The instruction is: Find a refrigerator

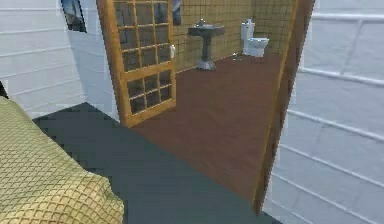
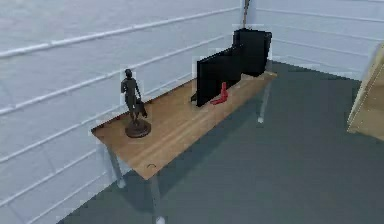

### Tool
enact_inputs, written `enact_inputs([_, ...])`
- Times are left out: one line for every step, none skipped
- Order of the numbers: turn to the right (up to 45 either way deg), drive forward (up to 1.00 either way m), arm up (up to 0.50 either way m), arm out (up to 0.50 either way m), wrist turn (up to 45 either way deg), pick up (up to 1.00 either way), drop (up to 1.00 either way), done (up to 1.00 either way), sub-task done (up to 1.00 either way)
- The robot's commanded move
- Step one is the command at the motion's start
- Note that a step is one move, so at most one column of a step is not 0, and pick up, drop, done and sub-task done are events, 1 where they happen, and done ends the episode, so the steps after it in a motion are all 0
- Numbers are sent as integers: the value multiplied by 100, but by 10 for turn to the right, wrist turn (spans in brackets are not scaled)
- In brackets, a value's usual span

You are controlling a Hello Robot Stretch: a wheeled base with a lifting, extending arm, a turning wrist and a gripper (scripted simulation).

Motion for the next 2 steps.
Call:
enact_inputs([0, 100, 0, 0, 0, 0, 0, 0, 0])
enact_inputs([0, 10, 0, 0, 0, 0, 0, 0, 0])
